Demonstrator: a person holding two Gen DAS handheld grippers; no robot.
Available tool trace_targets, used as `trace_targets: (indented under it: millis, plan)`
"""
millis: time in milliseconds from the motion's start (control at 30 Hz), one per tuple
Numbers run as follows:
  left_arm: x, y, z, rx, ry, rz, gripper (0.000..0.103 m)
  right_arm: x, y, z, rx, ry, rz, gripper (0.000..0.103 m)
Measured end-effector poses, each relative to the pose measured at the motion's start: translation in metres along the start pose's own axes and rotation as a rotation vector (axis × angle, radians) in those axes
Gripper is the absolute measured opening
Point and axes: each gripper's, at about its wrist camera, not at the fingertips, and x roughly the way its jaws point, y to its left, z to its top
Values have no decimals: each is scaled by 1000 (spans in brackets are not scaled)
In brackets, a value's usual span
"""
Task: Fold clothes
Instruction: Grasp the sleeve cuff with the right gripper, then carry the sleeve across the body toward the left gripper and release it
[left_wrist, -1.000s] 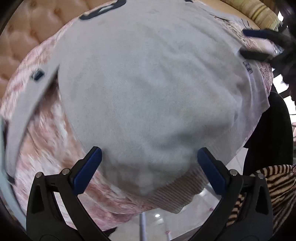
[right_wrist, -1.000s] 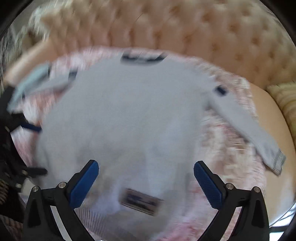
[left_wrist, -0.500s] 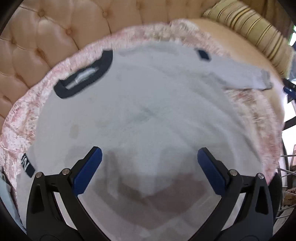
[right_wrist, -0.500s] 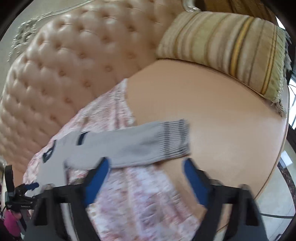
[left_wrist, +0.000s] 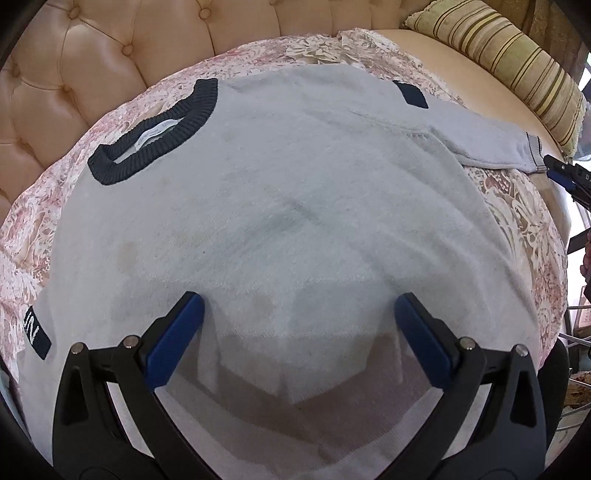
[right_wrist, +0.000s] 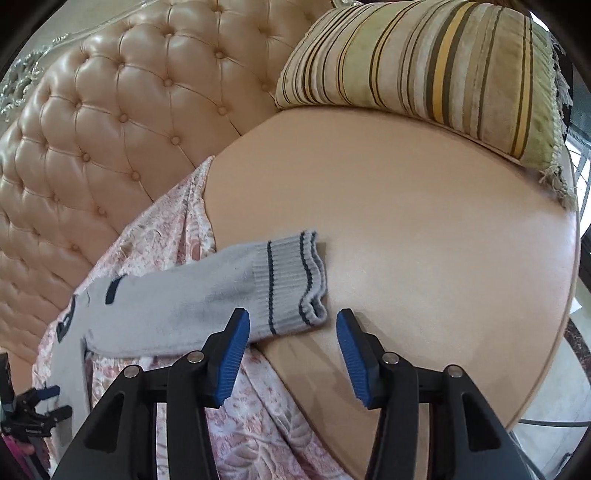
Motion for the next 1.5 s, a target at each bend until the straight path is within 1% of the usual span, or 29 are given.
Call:
trace_targets:
  millis: [67, 133, 167, 200, 267, 300, 400, 500, 633, 700, 800, 867, 900, 967, 1000, 1033, 1100, 1133, 1167, 1200, 1233, 1267, 1300, 1333, 1400, 1467, 1500]
  plan:
    - [-2, -2, -3, -3, -2, 3, 103, 3, -1, 3, 10, -8, 7, 42]
    - [-4, -2, -5, -4, 3, 3, 103, 5, -2, 5, 10, -8, -16, 29]
    - [-4, -2, -5, -4, 6, 3, 103, 6, -3, 6, 8, -6, -29, 26]
    - [-4, -2, -4, -5, 8, 3, 103, 8, -3, 6, 6, -5, -42, 17]
    - [-5, -2, -5, -7, 8, 5, 103, 7, -7, 6, -1, -3, -32, 14]
    - [-5, -2, -6, -9, 7, 6, 103, 7, -9, 6, -2, -3, -27, 11]
    - [-5, -2, -6, -14, 6, 11, 103, 5, -19, 8, 31, 1, 17, 8]
    - [-5, -2, -6, -16, 13, 13, 103, -4, -28, 9, 112, -10, 89, 8]
    - [-5, -2, -5, -16, 31, 15, 103, -22, -17, 13, 149, -70, 162, 7]
    - [-5, -1, -4, -19, 34, 16, 103, -30, -3, 17, 143, -89, 202, 7]
    - [-5, -2, -4, -27, 27, 17, 103, -37, 44, 21, 61, -98, 270, 7]
    - [-6, -1, -5, -28, 23, 13, 103, -41, 84, 21, 6, -101, 332, 7]
    - [-7, 0, -5, -28, 19, 7, 103, -42, 112, 20, -38, -99, 364, 7]
    - [-13, 4, -7, -37, 1, -22, 103, -41, 149, 16, -91, -89, 407, 7]
    - [-17, 8, -9, -51, -14, -47, 103, -40, 170, 12, -121, -80, 426, 7]
    - [-22, 15, -12, -87, -32, -88, 103, -37, 192, 6, -154, -65, 446, 7]
    - [-32, 34, -19, -189, -65, -189, 103, -31, 226, -8, -191, -32, 487, 7]
    - [-36, 44, -22, -241, -79, -241, 103, -27, 244, -16, -211, -12, 509, 7]
    - [-41, 58, -26, -317, -102, -304, 103, -22, 256, -23, -224, 5, 521, 7]
    - [-46, 73, -32, -397, -125, -350, 103, -18, 268, -30, -237, 23, 532, 7]
    - [-50, 85, -37, -456, -142, -355, 103, -13, 280, -37, -250, 41, 543, 7]
    - [-54, 95, -42, -505, -158, -343, 103, -9, 292, -44, -263, 59, 554, 7]
    - [-57, 102, -45, -529, -166, -317, 103, -2, 302, -54, -280, 87, 560, 7]
    - [-60, 106, -47, -533, -167, -280, 103, 5, 312, -64, -296, 116, 566, 7]
    - [-63, 113, -51, -535, -161, -215, 103, 18, 327, -84, -365, 156, 542, 7]
    - [-59, 112, -52, -517, -131, -194, 103, 32, 333, -99, -405, 193, 507, 7]
    - [-57, 111, -54, -511, -117, -190, 103, 38, 334, -106, -422, 210, 488, 11]
